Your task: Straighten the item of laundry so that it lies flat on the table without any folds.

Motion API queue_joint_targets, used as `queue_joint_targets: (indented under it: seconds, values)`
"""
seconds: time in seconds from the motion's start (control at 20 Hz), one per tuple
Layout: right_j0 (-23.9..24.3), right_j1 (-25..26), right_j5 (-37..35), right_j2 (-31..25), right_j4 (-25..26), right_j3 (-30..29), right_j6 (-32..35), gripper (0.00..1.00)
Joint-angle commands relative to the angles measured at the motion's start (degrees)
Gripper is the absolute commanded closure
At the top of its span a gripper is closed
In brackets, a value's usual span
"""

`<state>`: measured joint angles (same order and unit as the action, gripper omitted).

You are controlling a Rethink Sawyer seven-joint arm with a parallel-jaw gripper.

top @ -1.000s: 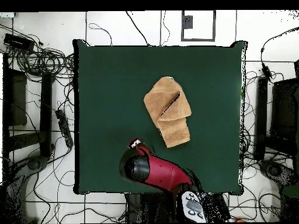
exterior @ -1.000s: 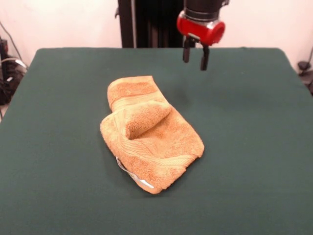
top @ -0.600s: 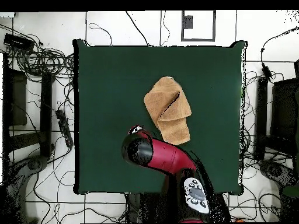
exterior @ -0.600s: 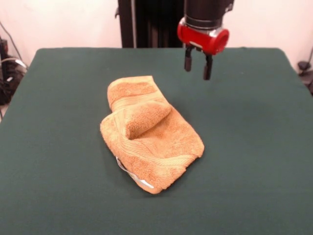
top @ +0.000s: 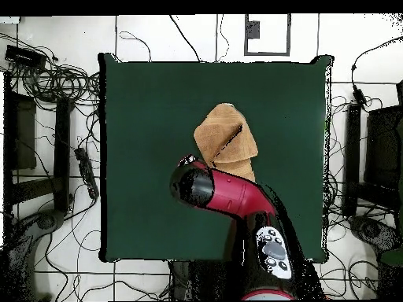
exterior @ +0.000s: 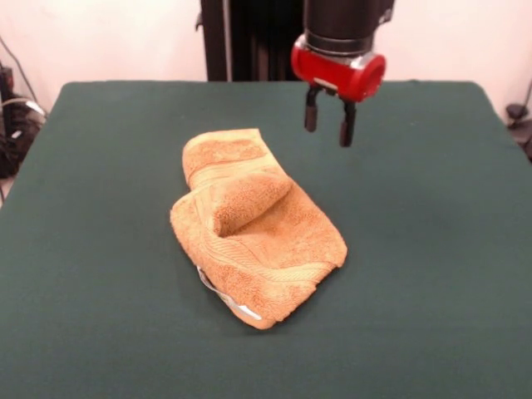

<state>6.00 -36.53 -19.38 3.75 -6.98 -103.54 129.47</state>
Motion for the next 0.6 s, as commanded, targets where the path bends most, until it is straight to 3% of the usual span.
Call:
queue_joint_targets:
  seconds: [0.05,0.6]
  values:
    - [3.77,3.29,-5.28,-4.93,4.89,4.32,-4.64,0.0]
    - [10.18,5.61,-3.08,-8.9,11.79,5.06,-5.9,0.0]
